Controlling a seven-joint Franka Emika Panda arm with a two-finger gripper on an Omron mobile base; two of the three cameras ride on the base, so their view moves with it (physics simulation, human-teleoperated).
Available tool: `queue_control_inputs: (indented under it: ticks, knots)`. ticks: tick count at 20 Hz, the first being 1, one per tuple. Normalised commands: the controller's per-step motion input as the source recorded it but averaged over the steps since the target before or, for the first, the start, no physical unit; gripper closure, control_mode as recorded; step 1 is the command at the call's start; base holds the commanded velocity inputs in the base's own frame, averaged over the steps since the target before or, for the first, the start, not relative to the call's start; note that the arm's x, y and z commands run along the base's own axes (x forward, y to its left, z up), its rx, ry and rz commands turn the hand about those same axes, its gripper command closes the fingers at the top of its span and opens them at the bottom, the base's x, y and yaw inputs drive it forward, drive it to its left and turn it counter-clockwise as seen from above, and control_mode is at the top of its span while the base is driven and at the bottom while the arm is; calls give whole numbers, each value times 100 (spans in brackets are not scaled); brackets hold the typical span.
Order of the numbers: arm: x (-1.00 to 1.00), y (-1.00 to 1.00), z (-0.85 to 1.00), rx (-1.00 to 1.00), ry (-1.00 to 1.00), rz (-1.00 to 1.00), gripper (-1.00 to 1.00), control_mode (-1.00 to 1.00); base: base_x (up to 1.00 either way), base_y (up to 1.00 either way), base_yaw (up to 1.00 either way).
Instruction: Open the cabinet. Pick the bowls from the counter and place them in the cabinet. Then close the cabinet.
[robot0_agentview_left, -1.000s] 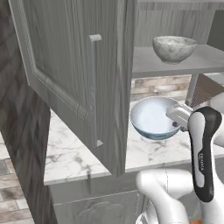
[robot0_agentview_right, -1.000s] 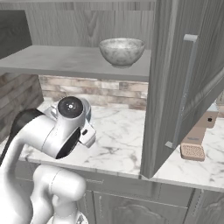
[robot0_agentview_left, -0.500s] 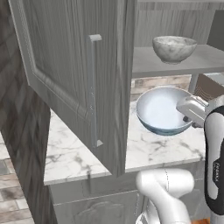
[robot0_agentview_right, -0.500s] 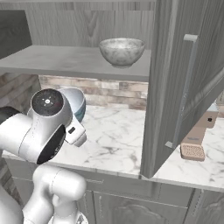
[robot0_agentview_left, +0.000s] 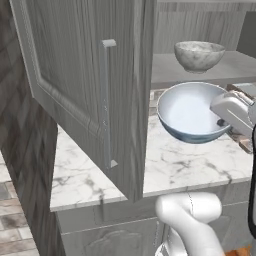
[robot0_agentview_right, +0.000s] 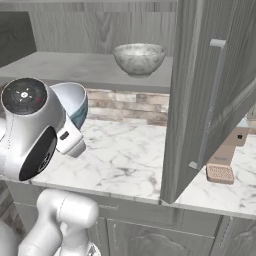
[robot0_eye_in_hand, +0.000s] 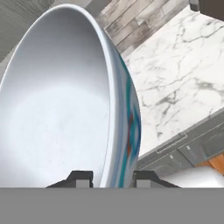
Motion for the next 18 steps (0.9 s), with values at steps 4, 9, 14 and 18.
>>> queue_control_inputs:
  ticks: [4,9,14,18]
  knots:
    - [-39,11,53,12,-1,0,100,-100,0,0,0]
    - [-26,11,42,14,-1,-2,100,-100,0,0,0]
    - [-6,21,31,14,-6,-6,100,-100,0,0,0]
    - [0,34,15,9,-10,-13,100,-100,0,0,0]
